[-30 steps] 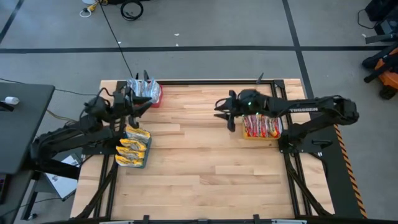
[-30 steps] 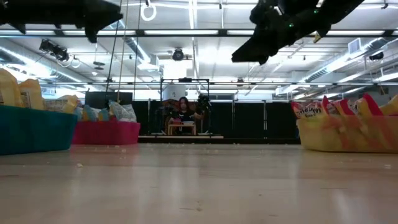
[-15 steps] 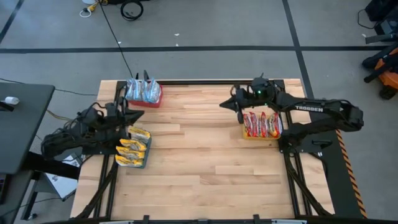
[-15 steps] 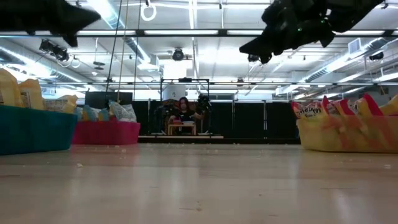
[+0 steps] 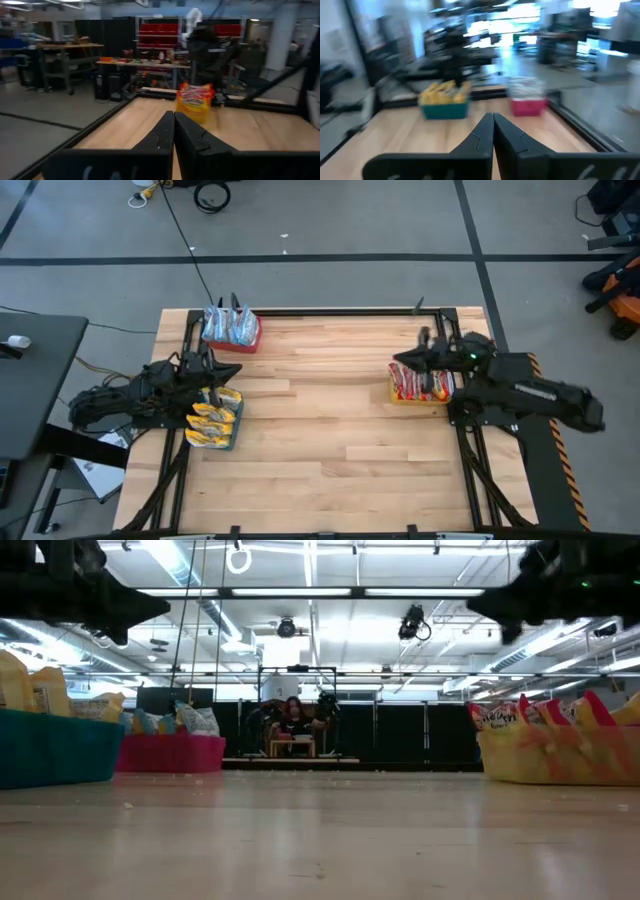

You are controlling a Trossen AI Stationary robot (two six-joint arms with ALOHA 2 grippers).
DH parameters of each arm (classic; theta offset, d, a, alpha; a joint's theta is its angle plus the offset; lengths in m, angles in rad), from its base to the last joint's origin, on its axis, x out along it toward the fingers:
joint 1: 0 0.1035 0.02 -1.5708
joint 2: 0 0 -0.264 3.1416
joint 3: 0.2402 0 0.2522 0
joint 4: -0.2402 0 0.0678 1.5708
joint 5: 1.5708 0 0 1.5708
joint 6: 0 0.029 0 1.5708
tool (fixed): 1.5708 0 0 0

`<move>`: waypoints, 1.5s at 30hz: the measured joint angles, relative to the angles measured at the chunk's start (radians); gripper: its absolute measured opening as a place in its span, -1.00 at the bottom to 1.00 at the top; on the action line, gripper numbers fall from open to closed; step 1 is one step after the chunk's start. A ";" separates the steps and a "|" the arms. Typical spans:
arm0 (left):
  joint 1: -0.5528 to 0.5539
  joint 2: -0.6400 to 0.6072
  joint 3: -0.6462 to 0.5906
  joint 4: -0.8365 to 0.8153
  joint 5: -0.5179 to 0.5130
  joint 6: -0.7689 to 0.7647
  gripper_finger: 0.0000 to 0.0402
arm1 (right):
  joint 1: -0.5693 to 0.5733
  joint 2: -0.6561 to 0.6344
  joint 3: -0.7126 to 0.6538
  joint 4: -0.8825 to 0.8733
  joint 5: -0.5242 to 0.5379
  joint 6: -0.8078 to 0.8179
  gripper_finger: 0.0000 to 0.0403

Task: Sort Maruchan noodles
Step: Return to Home Position

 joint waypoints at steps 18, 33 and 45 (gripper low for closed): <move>-0.042 0.001 0.000 -0.043 -0.049 -0.019 -0.94 | 0.474 -0.413 -0.249 -0.046 0.449 0.033 -0.97; -0.042 0.001 0.000 -0.061 0.080 0.029 -0.94 | 0.462 -0.414 -0.249 -0.155 0.467 -0.009 -0.78; -0.042 0.001 0.000 -0.063 0.054 0.050 -0.94 | 0.462 -0.414 -0.249 -0.151 0.463 0.004 -0.75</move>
